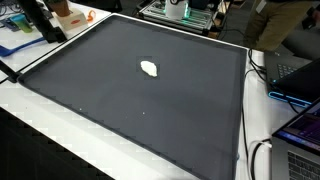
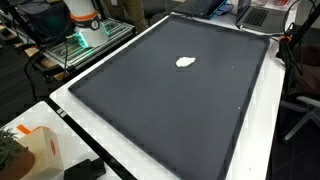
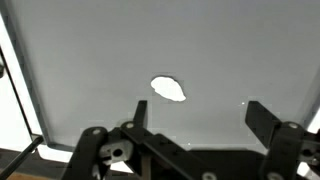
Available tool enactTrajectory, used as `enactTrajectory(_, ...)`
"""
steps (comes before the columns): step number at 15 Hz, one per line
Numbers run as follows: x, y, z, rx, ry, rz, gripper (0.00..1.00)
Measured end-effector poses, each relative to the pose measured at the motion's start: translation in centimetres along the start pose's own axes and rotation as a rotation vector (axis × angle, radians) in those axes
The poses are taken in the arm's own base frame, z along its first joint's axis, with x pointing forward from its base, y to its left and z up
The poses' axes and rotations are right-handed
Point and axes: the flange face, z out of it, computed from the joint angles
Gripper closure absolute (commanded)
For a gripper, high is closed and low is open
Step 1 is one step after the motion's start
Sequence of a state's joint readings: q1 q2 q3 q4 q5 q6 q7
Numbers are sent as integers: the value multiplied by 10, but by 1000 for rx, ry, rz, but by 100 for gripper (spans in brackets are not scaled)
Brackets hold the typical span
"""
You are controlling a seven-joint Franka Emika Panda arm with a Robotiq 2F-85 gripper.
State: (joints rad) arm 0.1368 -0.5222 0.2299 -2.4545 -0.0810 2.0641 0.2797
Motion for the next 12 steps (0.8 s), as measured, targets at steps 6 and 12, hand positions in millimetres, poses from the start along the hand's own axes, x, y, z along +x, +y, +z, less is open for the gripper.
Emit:
enactTrajectory(6,-5,54,25,-38,83,-15,0)
enactTrajectory(12,2,52,25,-25,123,-9,0)
